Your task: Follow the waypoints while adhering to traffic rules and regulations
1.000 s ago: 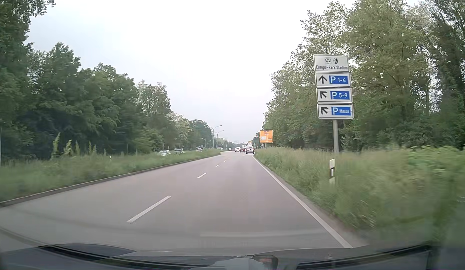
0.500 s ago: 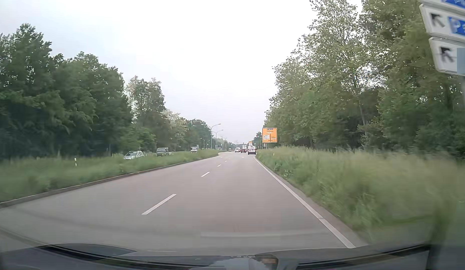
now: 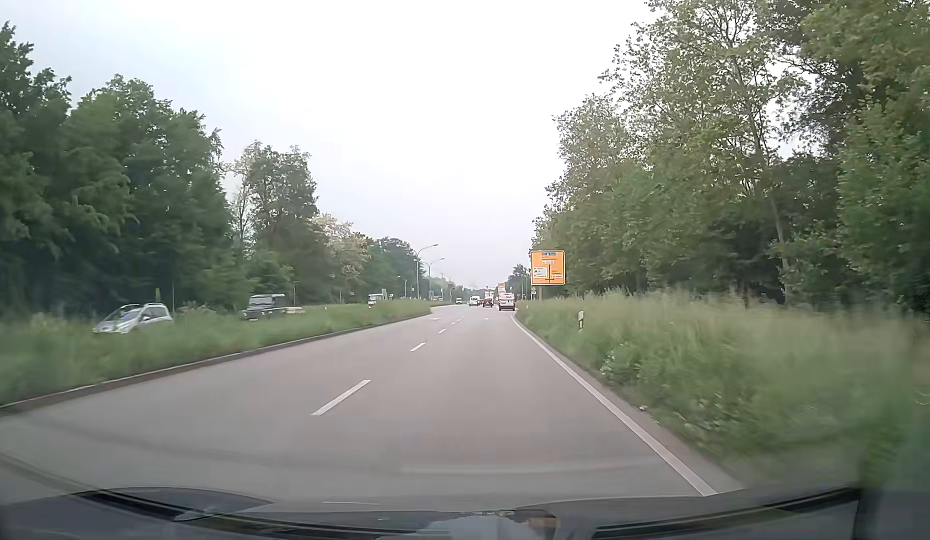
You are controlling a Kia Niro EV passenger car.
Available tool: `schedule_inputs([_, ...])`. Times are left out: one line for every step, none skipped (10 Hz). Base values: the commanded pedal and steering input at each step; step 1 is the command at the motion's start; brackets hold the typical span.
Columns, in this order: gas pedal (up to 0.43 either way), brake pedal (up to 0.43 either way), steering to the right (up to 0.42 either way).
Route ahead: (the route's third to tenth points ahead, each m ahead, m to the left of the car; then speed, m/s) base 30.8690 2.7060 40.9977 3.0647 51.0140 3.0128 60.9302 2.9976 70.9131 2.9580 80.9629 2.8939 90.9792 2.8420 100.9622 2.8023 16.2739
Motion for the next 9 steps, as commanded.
schedule_inputs([0.0, 0.0, 0.0])
schedule_inputs([0.0, 0.0, 0.0])
schedule_inputs([0.0, 0.0, 0.0])
schedule_inputs([0.0, 0.0, 0.0])
schedule_inputs([0.0, 0.0, 0.0])
schedule_inputs([0.0, 0.0, 0.0])
schedule_inputs([0.0, 0.0, 0.0])
schedule_inputs([0.0, 0.0, 0.0])
schedule_inputs([0.0, 0.0, 0.0])
